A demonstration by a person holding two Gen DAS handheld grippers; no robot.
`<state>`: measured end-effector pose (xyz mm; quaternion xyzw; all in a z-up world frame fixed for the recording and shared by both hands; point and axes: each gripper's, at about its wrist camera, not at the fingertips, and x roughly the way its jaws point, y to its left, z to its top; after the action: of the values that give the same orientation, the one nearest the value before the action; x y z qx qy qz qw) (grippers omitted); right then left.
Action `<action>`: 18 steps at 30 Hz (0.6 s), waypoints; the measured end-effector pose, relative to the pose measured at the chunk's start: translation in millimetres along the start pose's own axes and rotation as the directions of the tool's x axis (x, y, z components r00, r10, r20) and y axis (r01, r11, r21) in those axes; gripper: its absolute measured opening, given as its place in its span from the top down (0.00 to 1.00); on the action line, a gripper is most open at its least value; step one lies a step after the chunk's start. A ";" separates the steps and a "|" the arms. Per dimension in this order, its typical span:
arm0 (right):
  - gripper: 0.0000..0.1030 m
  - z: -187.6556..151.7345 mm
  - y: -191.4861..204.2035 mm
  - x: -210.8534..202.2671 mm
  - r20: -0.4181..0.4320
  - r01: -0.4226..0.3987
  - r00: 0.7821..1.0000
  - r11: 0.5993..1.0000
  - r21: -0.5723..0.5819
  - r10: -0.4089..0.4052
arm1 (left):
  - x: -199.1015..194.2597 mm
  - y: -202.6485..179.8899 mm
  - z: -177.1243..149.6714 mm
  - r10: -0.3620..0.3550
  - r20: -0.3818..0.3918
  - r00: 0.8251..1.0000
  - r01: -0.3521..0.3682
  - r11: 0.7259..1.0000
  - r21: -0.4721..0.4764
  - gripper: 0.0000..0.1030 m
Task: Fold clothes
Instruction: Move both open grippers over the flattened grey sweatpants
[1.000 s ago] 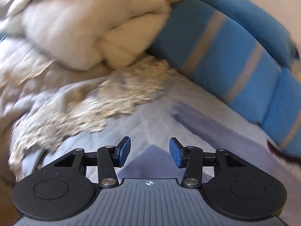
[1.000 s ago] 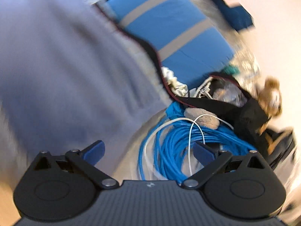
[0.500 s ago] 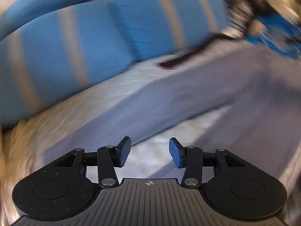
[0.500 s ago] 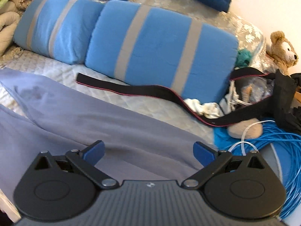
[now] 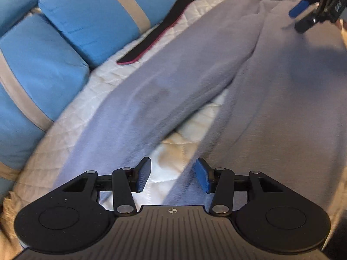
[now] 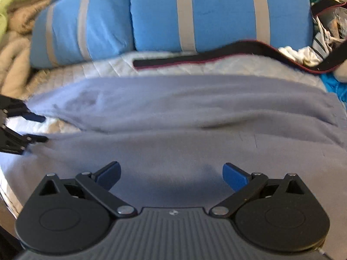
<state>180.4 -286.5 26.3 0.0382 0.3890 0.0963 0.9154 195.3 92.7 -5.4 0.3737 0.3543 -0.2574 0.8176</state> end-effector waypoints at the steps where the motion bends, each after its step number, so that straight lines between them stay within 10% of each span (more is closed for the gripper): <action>1: 0.00 0.2 0.4 -0.8 0.008 0.009 1.000 1.000 -0.008 -0.009 | 2.6 -2.7 -0.2 0.055 -0.002 0.998 -0.055 0.998 0.016 0.58; 12: 0.00 3.7 6.0 -5.4 0.033 -0.011 0.999 1.000 -0.012 0.012 | -15.6 52.3 -10.7 0.108 0.063 0.992 -0.093 0.974 -0.205 0.58; 18: 0.00 4.7 16.0 -4.4 0.048 -0.026 0.998 0.998 -0.061 0.029 | -17.7 127.9 -53.0 0.292 0.021 0.956 -0.239 0.821 -0.518 0.55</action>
<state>178.4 -271.6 34.9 0.0180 0.3628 0.1197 0.9240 251.6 212.7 38.2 0.1766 0.3129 -0.0562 0.9315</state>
